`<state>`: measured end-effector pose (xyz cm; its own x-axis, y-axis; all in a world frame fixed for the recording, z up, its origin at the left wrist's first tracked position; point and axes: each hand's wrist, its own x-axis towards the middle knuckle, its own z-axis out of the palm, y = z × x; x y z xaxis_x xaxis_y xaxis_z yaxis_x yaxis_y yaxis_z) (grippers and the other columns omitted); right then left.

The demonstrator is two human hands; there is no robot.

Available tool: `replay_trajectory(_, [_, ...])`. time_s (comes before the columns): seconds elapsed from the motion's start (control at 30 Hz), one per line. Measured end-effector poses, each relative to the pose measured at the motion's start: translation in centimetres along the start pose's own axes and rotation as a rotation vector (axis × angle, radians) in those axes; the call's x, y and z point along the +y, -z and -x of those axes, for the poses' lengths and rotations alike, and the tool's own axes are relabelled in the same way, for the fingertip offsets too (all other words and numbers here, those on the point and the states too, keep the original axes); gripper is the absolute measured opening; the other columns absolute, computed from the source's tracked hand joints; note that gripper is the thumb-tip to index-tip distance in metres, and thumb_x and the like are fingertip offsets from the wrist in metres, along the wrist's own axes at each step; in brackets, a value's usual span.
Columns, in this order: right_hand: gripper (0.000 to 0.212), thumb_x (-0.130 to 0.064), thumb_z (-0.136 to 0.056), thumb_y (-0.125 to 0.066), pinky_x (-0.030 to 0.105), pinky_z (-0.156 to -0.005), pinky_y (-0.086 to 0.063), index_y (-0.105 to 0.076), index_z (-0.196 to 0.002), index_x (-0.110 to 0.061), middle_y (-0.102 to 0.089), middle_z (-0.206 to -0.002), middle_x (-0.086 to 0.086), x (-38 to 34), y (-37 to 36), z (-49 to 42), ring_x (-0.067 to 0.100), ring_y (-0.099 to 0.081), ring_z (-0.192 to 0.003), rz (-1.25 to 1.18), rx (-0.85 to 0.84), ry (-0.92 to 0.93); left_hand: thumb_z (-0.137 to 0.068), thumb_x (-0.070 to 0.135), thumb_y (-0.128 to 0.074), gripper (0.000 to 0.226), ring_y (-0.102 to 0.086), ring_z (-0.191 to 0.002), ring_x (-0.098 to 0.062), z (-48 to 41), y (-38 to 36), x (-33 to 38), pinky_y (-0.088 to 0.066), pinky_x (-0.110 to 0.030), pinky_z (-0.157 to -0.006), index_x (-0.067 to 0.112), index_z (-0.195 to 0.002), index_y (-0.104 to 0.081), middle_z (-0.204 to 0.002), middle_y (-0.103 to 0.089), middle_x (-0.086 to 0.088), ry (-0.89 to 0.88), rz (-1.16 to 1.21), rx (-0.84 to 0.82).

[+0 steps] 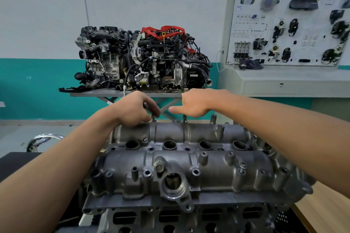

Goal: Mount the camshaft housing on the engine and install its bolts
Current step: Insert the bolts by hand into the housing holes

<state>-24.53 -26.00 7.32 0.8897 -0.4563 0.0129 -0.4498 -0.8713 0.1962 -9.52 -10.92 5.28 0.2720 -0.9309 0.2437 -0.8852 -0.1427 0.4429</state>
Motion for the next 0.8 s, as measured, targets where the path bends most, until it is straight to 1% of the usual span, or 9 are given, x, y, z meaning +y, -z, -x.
replay_trajectory(0.07, [0.066, -0.066, -0.093, -0.04, 0.031, -0.061, -0.043, -0.067, -0.075, -0.009, -0.065, -0.078, 0.005, 0.3, 0.5, 0.1, 0.025, -0.062, -0.075, -0.027, -0.044, 0.046, -0.077, -0.001, -0.072, 0.039, -0.063, -0.09, 0.01, 0.0, 0.0, -0.1, -0.05, -0.009, -0.075, 0.028, -0.104, -0.072, -0.095, -0.072, 0.016, -0.011, 0.054, 0.002])
replay_trajectory(0.17, [0.034, -0.04, -0.096, -0.054, 0.032, -0.065, -0.047, -0.067, -0.082, -0.012, -0.065, -0.08, 0.002, 0.1, 0.6, 0.2, 0.024, -0.059, -0.079, 0.008, -0.078, 0.113, -0.077, 0.019, -0.083, 0.032, -0.068, -0.082, -0.005, -0.2, -0.4, 0.0, -0.049, -0.015, -0.068, 0.019, -0.107, -0.071, -0.092, -0.074, 0.006, 0.036, 0.02, 0.049])
replay_trajectory(0.23, [0.044, -0.037, -0.101, -0.046, 0.036, -0.069, -0.05, -0.063, -0.072, -0.009, -0.064, -0.075, 0.007, 0.0, 0.3, 0.1, 0.026, -0.058, -0.074, 0.035, -0.059, 0.091, -0.079, 0.009, -0.08, 0.037, -0.069, -0.072, -0.007, -0.2, -0.4, -0.1, -0.05, -0.016, -0.061, 0.014, -0.115, -0.069, -0.089, -0.075, 0.0, 0.051, 0.006, 0.058])
replay_trajectory(0.3, [0.057, -0.048, -0.102, -0.037, 0.035, -0.061, -0.046, -0.054, -0.062, -0.011, -0.058, -0.067, 0.005, -0.2, 0.1, 0.1, 0.026, -0.056, -0.067, 0.037, -0.015, 0.028, -0.08, -0.011, -0.065, 0.054, -0.063, -0.055, -0.002, -0.1, -0.1, -0.1, -0.046, -0.012, -0.049, 0.015, -0.127, -0.059, -0.089, -0.076, 0.002, 0.049, 0.073, 0.06])
replay_trajectory(0.4, [0.063, -0.062, -0.097, -0.037, 0.032, -0.057, -0.041, -0.056, -0.063, -0.012, -0.057, -0.068, 0.004, -0.4, 0.4, 0.2, 0.023, -0.055, -0.065, 0.032, -0.009, -0.006, -0.078, -0.013, -0.063, 0.072, -0.054, -0.05, -0.005, 0.0, 0.1, 0.0, -0.044, -0.015, -0.052, 0.021, -0.139, -0.048, -0.091, -0.074, 0.014, 0.009, 0.117, 0.058])
replay_trajectory(0.5, [0.044, -0.05, -0.093, -0.056, 0.034, -0.067, -0.049, -0.069, -0.085, -0.008, -0.067, -0.083, 0.008, -0.7, 0.9, 0.3, 0.027, -0.061, -0.079, 0.065, -0.089, 0.059, -0.076, 0.007, -0.081, 0.065, -0.063, -0.062, 0.006, -0.2, -0.5, 0.2, -0.041, -0.009, -0.055, 0.02, -0.134, -0.053, -0.089, -0.075, 0.01, 0.016, 0.096, 0.088])
replay_trajectory(0.57, [0.035, -0.037, -0.095, -0.056, 0.037, -0.074, -0.053, -0.07, -0.091, -0.006, -0.069, -0.09, 0.011, -0.8, 0.7, 0.2, 0.028, -0.061, -0.081, 0.066, -0.114, 0.078, -0.074, 0.015, -0.087, 0.058, -0.066, -0.068, 0.003, -0.1, -0.6, 0.3, -0.041, -0.008, -0.054, 0.017, -0.125, -0.058, -0.082, -0.074, 0.007, 0.042, 0.083, 0.131])
replay_trajectory(0.7, [0.054, -0.041, -0.102, -0.04, 0.038, -0.069, -0.053, -0.063, -0.063, -0.011, -0.063, -0.068, 0.007, -0.9, 0.7, -0.2, 0.025, -0.057, -0.065, -0.003, -0.063, 0.004, -0.079, -0.018, -0.063, 0.057, -0.056, -0.041, 0.002, 0.1, -0.1, 0.3, -0.038, -0.009, -0.041, 0.012, -0.127, -0.057, -0.087, -0.078, -0.003, 0.019, 0.19, 0.081])
replay_trajectory(0.8, [0.056, -0.052, -0.096, -0.046, 0.033, -0.062, -0.047, -0.064, -0.062, -0.011, -0.062, -0.063, 0.005, -0.6, 1.2, -0.2, 0.024, -0.055, -0.06, -0.066, -0.089, -0.025, -0.079, -0.015, -0.061, 0.059, -0.054, -0.04, 0.001, 0.1, -0.2, 0.4, -0.039, -0.01, -0.042, 0.018, -0.128, -0.057, -0.094, -0.076, 0.001, 0.002, 0.222, 0.111])
